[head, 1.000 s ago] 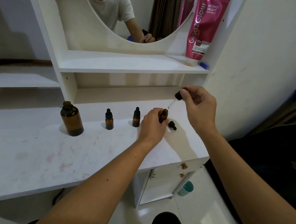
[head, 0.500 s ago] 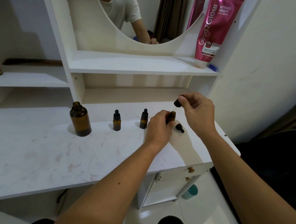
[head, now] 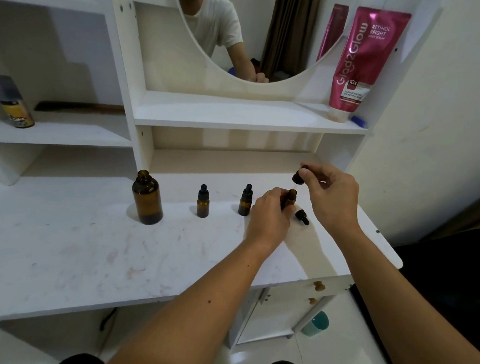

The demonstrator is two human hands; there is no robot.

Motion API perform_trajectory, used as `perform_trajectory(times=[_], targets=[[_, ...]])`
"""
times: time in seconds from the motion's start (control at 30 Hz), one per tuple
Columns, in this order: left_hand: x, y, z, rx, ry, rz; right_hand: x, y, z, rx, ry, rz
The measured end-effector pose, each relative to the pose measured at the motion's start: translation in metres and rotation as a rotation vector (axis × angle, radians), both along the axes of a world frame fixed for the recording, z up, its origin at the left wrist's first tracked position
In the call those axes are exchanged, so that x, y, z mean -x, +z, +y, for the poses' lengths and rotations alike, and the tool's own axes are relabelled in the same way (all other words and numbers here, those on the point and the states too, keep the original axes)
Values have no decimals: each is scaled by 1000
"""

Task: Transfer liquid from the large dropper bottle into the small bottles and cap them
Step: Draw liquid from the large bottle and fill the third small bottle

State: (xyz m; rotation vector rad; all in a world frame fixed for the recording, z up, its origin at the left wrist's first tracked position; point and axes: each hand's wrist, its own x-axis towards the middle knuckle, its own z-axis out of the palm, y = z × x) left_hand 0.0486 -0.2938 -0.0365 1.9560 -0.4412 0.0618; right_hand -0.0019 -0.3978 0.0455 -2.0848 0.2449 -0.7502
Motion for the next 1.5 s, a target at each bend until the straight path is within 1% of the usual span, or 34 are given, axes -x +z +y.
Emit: perform_trajectory(times=[0.17,0.37,0.5,0.6,0.77,0.9,1.0,1.23,1.37,1.5], targets=[[5,1,1,-38,-15,3,5,11,-1,-27,-48,-56],[17,2,10,-11,0,34,12,27,0,-29,-64,-91],[27,1,27,40,-25,66,19,38,7,3,-62,-117],[37,2,46,91,-94,117,24,45,17,37,-66,-139],[53,4,87,163,-128,156,27,57,47,65,-12,-180],[58,6,125,160,-82,134,23,62,84,64,63,-216],[58,7,156,151,-39,116,18,63,111,27,129,-227],[52,10,223,128,82,59,8,62,160,4,217,-246],[48,12,256,146,193,33,0,65,185,-46,268,-270],[41,13,269,170,310,18,-8,68,206,-119,313,-272]])
